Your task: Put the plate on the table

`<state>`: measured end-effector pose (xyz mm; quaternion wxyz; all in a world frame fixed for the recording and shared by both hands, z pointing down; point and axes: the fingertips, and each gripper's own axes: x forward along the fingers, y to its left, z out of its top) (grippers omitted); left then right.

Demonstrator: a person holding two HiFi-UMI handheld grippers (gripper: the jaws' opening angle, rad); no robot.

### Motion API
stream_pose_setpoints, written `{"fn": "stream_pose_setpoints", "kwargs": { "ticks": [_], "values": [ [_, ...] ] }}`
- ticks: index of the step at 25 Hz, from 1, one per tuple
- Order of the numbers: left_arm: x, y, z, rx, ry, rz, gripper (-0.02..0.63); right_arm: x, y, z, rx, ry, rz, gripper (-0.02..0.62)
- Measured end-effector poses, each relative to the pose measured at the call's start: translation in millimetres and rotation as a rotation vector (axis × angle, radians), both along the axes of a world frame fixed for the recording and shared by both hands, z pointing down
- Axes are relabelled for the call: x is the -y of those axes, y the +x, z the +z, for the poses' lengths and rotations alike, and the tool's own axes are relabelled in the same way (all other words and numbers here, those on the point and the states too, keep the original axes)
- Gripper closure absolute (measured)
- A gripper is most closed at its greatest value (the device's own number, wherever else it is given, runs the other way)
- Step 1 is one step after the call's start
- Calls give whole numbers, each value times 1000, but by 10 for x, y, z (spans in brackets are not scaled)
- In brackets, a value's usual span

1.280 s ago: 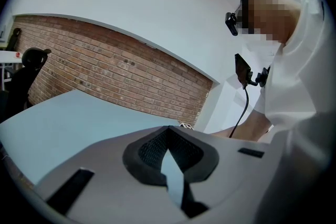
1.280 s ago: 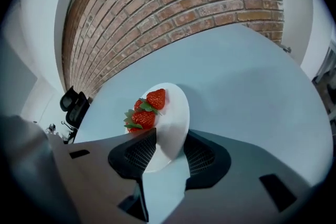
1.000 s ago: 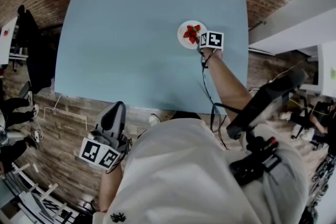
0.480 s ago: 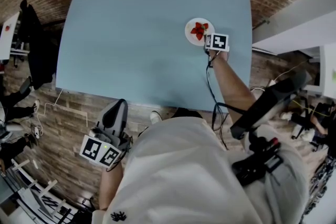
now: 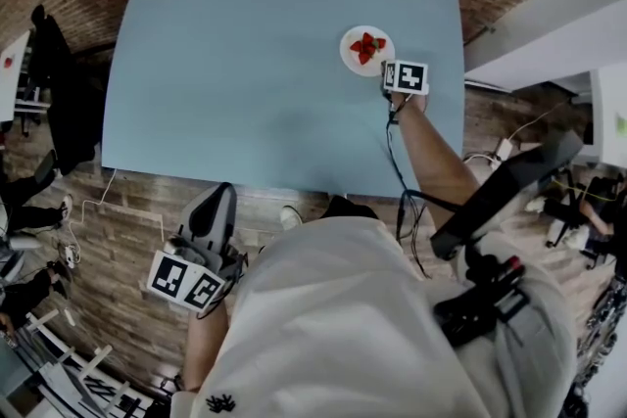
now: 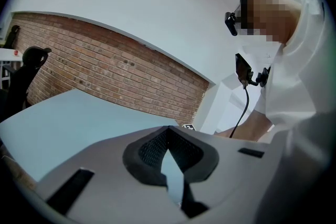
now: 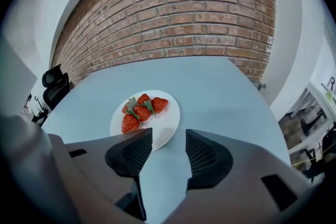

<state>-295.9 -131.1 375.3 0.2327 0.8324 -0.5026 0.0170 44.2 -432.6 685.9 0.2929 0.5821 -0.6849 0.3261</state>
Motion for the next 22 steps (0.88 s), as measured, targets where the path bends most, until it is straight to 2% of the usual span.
{"fn": "stream_pose_setpoints", "kwargs": {
  "ticks": [12, 18, 22],
  "values": [
    [-331, -120, -32, -24, 40, 80, 605, -630, -105, -446, 64, 67, 7, 397],
    [-606, -214, -5, -40, 49, 126, 604, -1207, -309, -684, 120, 89, -12, 399],
    [-789, -265, 31, -46, 40, 152, 604, -1671, -489, -879, 146, 99, -61, 400]
  ]
}}
